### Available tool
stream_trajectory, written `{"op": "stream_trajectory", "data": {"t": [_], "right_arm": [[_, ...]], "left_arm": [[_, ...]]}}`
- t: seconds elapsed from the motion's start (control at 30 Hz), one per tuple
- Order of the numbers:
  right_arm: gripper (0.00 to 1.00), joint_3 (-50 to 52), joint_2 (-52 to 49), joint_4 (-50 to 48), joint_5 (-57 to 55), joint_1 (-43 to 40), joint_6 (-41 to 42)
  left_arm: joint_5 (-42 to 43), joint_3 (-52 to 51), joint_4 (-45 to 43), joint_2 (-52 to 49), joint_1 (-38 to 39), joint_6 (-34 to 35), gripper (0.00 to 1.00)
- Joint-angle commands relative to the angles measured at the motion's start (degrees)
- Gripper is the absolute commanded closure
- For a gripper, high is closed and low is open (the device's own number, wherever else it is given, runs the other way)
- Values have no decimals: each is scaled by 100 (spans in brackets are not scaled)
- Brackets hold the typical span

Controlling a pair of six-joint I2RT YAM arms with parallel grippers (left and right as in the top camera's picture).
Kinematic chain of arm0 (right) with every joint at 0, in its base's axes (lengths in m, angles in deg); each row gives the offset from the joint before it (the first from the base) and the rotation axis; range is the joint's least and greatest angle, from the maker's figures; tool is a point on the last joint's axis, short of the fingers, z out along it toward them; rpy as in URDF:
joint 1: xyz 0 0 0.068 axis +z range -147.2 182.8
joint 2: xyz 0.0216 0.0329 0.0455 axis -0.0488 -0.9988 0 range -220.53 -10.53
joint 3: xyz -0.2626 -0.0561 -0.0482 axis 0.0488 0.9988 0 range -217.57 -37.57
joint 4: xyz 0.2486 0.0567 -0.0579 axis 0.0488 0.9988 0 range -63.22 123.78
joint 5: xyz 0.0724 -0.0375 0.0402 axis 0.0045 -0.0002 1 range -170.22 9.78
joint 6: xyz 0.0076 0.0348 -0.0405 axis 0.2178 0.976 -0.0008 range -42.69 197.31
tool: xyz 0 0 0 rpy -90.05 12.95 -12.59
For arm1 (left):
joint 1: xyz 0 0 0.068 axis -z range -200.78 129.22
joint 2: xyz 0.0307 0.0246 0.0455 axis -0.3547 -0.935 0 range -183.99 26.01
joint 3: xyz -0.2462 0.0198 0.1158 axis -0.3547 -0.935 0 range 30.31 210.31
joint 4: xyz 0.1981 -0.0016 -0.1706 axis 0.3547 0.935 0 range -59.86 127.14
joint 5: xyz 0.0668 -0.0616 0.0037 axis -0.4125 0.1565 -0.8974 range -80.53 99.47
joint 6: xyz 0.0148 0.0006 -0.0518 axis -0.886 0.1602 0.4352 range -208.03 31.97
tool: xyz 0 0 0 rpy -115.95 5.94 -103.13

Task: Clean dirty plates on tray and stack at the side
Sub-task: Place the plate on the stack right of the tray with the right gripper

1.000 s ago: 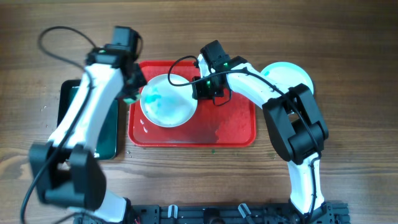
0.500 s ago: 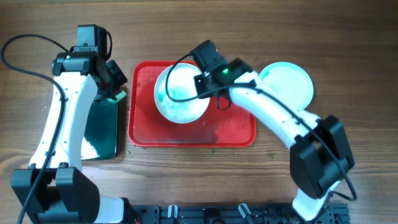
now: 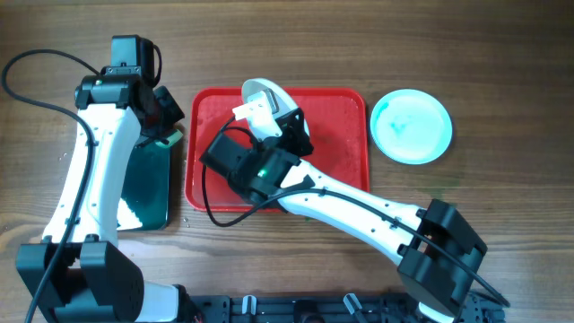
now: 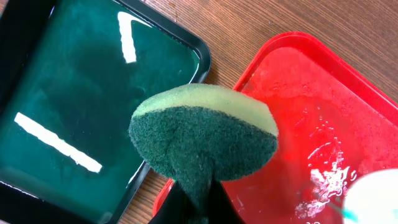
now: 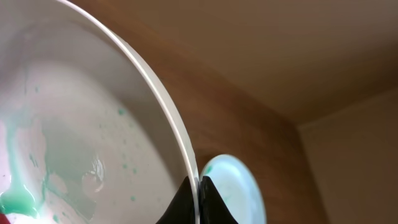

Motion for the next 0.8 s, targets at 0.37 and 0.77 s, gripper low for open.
{"op": "stream_trajectory", "data": {"t": [0.37,0.77], "right_arm": [[96,-11,1628,1141,4382,-1388,1064],[96,752,1633,859,6207,-6017,772]], "left_arm": [[35,52,-214,9,-26,232,96],[74,52,-260,9,-92,146,96]]}}
